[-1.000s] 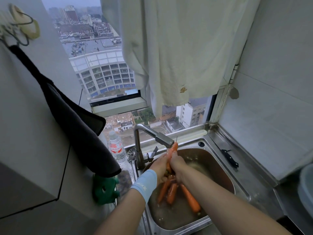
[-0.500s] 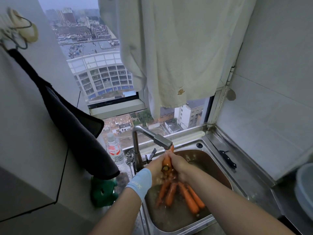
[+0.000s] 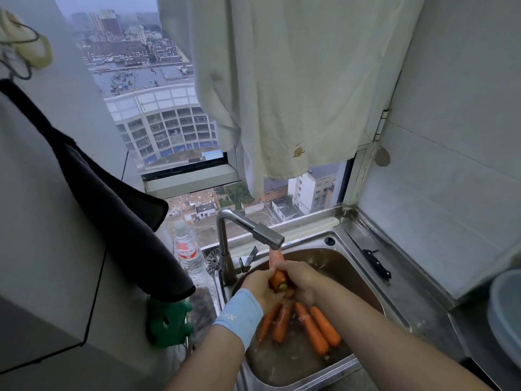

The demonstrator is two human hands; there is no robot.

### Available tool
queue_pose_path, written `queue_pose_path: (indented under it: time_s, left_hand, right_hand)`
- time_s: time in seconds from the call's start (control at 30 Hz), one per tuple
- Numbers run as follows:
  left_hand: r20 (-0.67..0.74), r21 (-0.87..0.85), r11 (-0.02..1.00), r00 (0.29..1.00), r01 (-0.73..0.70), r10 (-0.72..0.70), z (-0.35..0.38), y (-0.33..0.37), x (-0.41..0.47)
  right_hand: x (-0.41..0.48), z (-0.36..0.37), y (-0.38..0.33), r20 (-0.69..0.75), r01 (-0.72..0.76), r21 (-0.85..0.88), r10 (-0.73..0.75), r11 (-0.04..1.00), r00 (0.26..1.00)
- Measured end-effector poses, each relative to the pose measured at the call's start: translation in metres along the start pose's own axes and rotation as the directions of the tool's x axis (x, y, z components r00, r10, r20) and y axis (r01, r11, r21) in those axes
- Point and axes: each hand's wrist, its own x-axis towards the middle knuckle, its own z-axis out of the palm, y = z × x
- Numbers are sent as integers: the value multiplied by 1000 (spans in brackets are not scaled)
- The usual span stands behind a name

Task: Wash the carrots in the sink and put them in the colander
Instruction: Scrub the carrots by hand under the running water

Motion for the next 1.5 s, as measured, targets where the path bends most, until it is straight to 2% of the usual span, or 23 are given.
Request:
queue_pose_path:
  time_s: [0.1, 0.23, 0.33, 0.43, 0.5, 0.63, 0.73, 0.83, 0.9, 1.03, 1.17, 1.33, 1.5]
  left_hand:
    - [-43, 111, 992, 997, -64, 69, -10, 5, 0]
    - [-104, 240, 957, 976, -161, 190, -21, 14, 8]
    - [-69, 313, 933, 975, -179, 211, -22, 18, 5]
    - [-122, 335, 924, 964, -186, 238, -29, 23, 9]
    - [-142, 298, 940, 967, -163, 212, -28, 24, 11]
    - [-51, 210, 966, 985, -153, 168, -18, 21, 18]
    - [-94, 165, 982, 990, -94, 110, -3, 24, 15]
    - [-90, 154, 984, 991, -87, 101, 3, 27, 25]
    - [-95, 106, 991, 991, -81, 92, 5, 25, 32]
    - [-152, 30, 995, 983, -96, 99, 8, 24, 36]
    - [-177, -84, 983, 973, -164, 147, 7, 32, 33]
    - [-160, -28, 993, 981, -112, 106, -10, 43, 31]
    - [-105, -31, 993, 988, -114, 110, -24, 44, 24]
  right_hand:
    - [12, -2, 2, 5, -21, 48, 21, 999, 1000]
    - [18, 11, -1, 90, -65, 154, 52, 986, 995]
    - [18, 14, -6, 120, -70, 198, 47, 978, 992]
    - [15, 10, -8, 119, -91, 220, 66, 971, 991]
    - [15, 5, -7, 145, -115, 225, 84, 967, 986]
    - [10, -1, -7, 228, -140, 214, 90, 967, 970]
    - [6, -9, -5, 266, -162, 199, 106, 967, 958]
    - [7, -23, 2, 288, -138, 111, 101, 984, 952]
    - [8, -29, 4, 263, -155, 66, 132, 986, 956]
    - [13, -30, -2, 164, -57, -52, 65, 997, 984]
    - [11, -20, -8, 234, -34, -71, 50, 997, 971]
    - [18, -2, -12, 245, 5, -34, 3, 999, 969]
    - [31, 9, -14, 185, -15, -141, 41, 990, 982]
